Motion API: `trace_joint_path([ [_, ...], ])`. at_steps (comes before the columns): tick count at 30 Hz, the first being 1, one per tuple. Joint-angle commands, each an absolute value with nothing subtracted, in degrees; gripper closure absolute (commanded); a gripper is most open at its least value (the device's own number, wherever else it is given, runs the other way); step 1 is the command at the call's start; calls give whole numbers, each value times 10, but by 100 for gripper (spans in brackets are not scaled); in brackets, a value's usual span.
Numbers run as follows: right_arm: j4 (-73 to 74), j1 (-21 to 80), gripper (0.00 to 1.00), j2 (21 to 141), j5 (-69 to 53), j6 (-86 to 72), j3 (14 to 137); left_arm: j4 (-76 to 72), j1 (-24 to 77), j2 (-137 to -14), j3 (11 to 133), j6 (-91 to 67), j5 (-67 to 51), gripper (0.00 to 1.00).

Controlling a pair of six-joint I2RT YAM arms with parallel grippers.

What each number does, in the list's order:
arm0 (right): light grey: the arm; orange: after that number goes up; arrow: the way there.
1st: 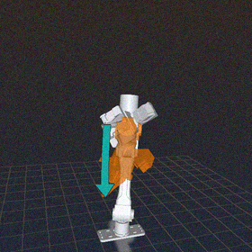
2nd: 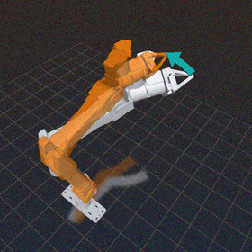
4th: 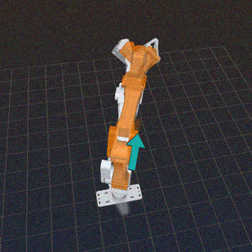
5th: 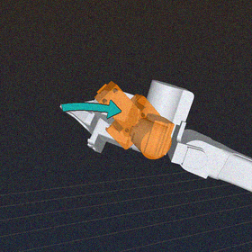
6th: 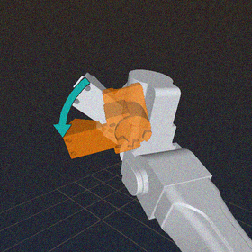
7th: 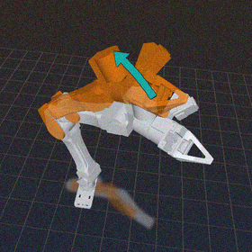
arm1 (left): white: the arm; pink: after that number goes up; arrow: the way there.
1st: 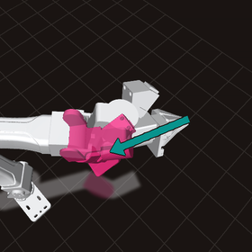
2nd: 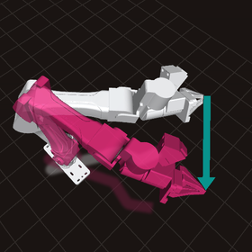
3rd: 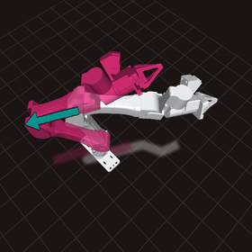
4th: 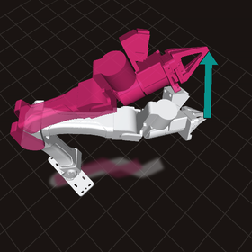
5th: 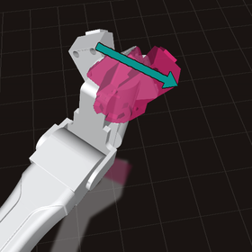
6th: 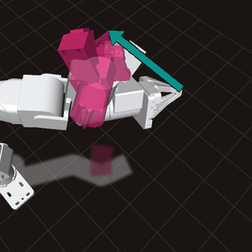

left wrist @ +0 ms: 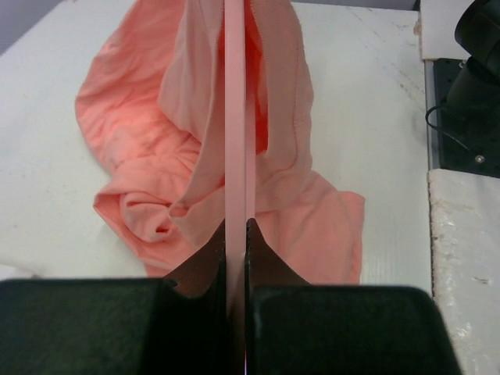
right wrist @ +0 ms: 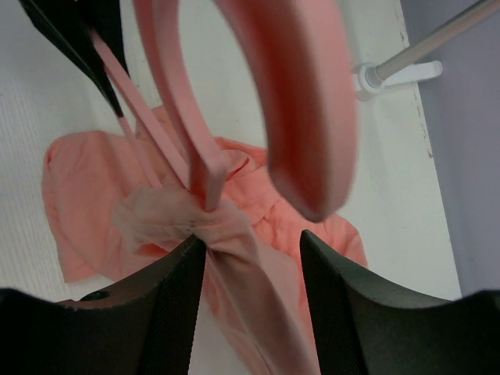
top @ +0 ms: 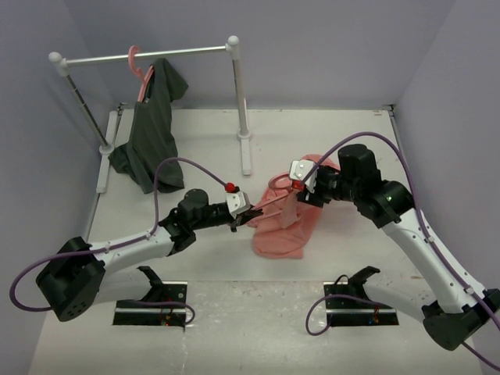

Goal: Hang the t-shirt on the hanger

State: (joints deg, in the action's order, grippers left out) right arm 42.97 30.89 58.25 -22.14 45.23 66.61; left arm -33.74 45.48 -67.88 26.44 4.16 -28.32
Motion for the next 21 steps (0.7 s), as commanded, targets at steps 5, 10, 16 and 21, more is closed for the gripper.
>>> trace_joint_path([
  [5, 461, 309, 65, 583, -295, 467, 664, -323, 413, -656, 351, 133, -377, 100],
  [10, 442, 309, 100, 599, -262, 488, 671, -260, 377, -651, 379, 150, -418, 99],
  [16, 331, 283, 100, 572, -327, 505, 620, -264, 368, -648, 397, 63, -356, 78],
  [21, 312, 261, 100, 587, -356, 498, 620, -301, 368, -627, 394, -28, -278, 0],
])
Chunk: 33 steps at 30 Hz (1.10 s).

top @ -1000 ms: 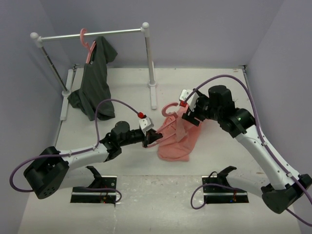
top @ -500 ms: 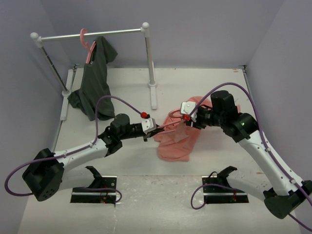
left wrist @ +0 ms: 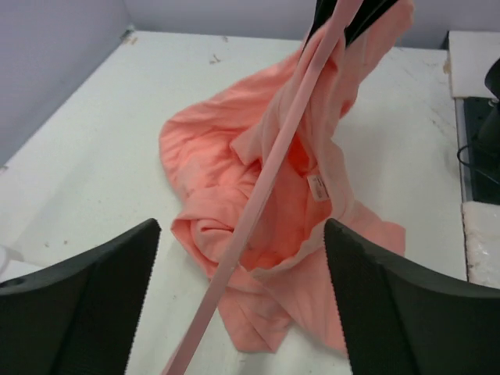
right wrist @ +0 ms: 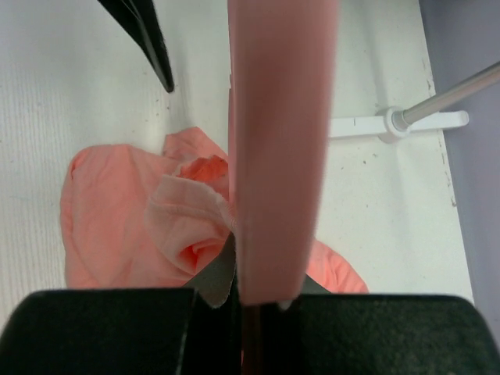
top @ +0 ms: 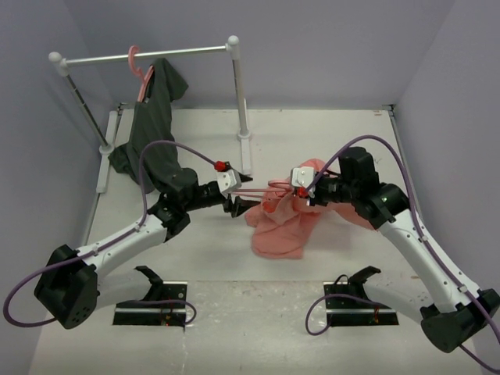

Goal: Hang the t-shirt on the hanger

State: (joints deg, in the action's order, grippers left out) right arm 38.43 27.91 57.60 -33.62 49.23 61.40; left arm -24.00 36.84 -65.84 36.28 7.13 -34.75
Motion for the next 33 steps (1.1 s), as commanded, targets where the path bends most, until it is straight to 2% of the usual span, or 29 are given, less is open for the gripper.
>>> trace_joint_path([
  [1, 310, 255, 100, 592, -350, 497, 624, -297, 368, -622, 402, -53, -230, 0],
  [6, 300, 229, 100, 597, -324, 457, 644, -158, 368, -577, 442, -174, 39, 0],
  [9, 294, 224, 100, 592, -301, 430, 651, -147, 368, -497, 355, -294, 136, 0],
  [12, 287, 224, 100, 582, -295, 397, 654, -193, 373, -458, 280, -383, 103, 0],
  [14, 272, 224, 100, 566, -303, 364, 653, -276, 387, -497, 238, -428, 42, 1],
  [18, 272, 225, 100, 556, -335, 348, 654, -401, 389, -629, 235, -472, -59, 9],
  [20, 271, 226, 100, 554, -336, 345, 648, -440, 396, -670, 246, -498, -65, 13],
  [30, 267, 239, 100, 567, -360, 337, 643, -514, 411, -860, 325, -565, -63, 13],
  [31, 266, 240, 100, 569, -360, 337, 643, -514, 415, -879, 331, -567, -67, 16],
  [33, 258, 240, 100, 570, -354, 334, 643, -516, 427, -906, 333, -576, -68, 36],
])
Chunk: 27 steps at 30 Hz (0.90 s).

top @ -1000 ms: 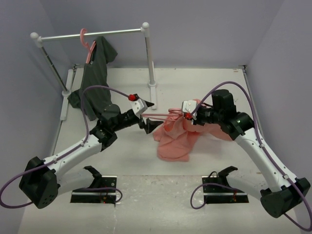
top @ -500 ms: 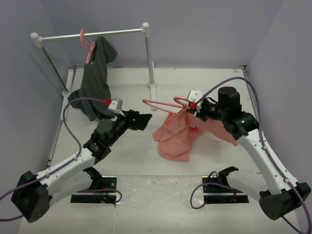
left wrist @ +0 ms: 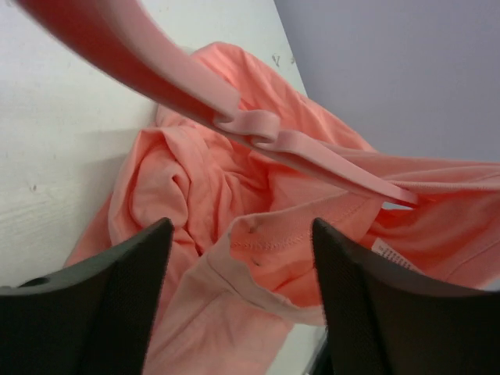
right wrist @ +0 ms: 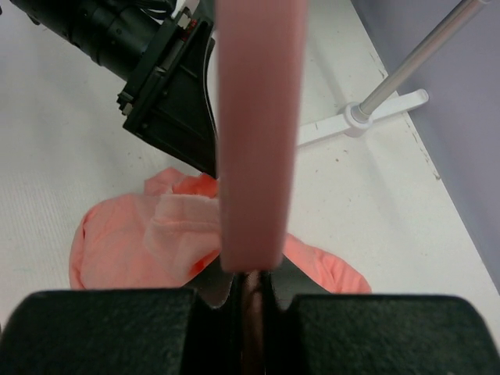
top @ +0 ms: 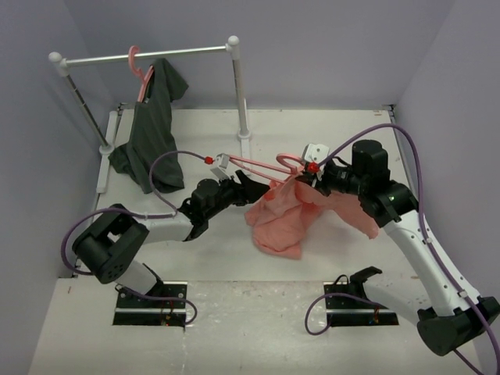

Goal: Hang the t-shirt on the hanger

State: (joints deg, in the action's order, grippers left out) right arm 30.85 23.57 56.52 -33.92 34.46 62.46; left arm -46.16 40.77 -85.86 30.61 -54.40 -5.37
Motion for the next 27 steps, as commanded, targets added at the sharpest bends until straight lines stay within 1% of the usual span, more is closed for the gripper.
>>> trace_joint_path([
  [1, 254, 240, 100, 568, -346, 330, 642, -519, 433, -918, 332, -583, -70, 46],
  [2, 247, 240, 100, 567, -336, 327, 641, -523, 438, -927, 329, -589, -72, 53],
  [3, 239, 240, 100, 567, -324, 323, 640, -527, 441, -933, 326, -595, -75, 57],
  [7, 203, 240, 100, 565, -290, 303, 632, -563, 446, -958, 312, -617, -107, 56],
  [9, 187, 240, 100, 565, -285, 295, 626, -569, 447, -960, 309, -620, -115, 51],
  [10, 185, 239, 100, 566, -285, 291, 625, -571, 448, -960, 308, -620, -118, 58],
  [11, 185, 240, 100, 567, -287, 289, 624, -572, 448, -960, 308, -618, -121, 79],
  [12, 184, 240, 100, 568, -286, 287, 624, -572, 448, -959, 307, -618, -119, 94],
  [13, 183, 240, 100, 569, -282, 285, 623, -571, 448, -956, 303, -618, -111, 100],
  [14, 183, 240, 100, 569, -276, 282, 622, -558, 447, -949, 300, -615, -101, 100],
  [17, 211, 240, 100, 561, -265, 278, 625, -447, 419, -913, 307, -581, -51, 100],
  [19, 228, 239, 100, 551, -269, 278, 622, -402, 394, -898, 309, -565, -49, 100],
  [22, 253, 239, 100, 519, -305, 272, 611, -362, 275, -901, 320, -527, -104, 100],
  [25, 286, 239, 100, 496, -324, 277, 611, -311, 200, -915, 363, -494, -152, 100],
  [27, 317, 239, 100, 493, -329, 286, 615, -274, 179, -912, 402, -474, -170, 100],
])
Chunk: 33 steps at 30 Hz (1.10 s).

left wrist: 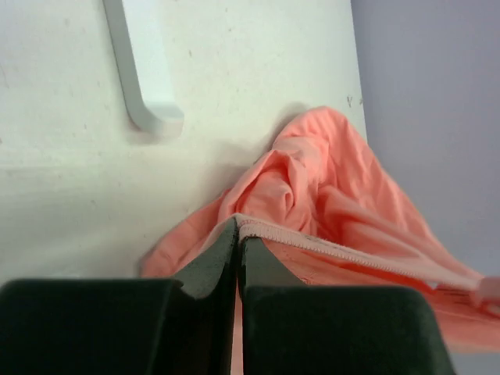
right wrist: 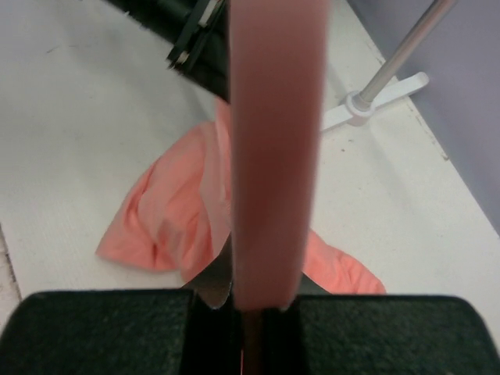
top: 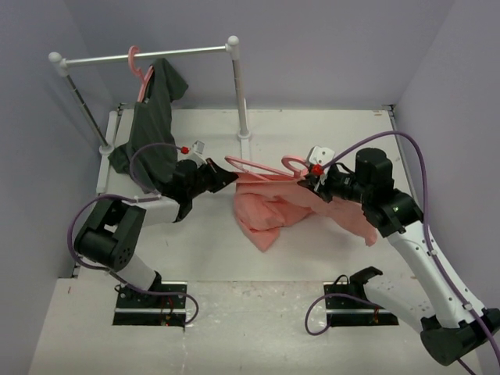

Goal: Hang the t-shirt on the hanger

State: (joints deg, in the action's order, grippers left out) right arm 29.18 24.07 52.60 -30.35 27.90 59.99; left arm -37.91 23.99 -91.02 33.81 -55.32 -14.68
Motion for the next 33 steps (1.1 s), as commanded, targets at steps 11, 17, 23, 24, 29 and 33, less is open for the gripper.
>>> trace_joint_path([
  [11, 405, 258, 100, 557, -172, 303, 684, -23, 156, -780, 553, -348, -61, 100],
  [17, 435, 285, 100, 616, -173, 319, 759, 71, 181, -776, 643, -272, -97, 100],
  [23, 417, 300, 100, 715, -297, 332, 836, 172, 347, -786, 751, -213, -25, 100],
  [24, 411, 298, 100, 723, -322, 334, 840, 181, 367, -778, 756, -208, -15, 100],
  [29, 311, 274, 100, 713, -365, 289, 794, 221, 397, -752, 761, -186, -7, 100],
  [33, 232, 250, 100, 684, -364, 232, 743, 264, 397, -729, 761, -168, 50, 100],
])
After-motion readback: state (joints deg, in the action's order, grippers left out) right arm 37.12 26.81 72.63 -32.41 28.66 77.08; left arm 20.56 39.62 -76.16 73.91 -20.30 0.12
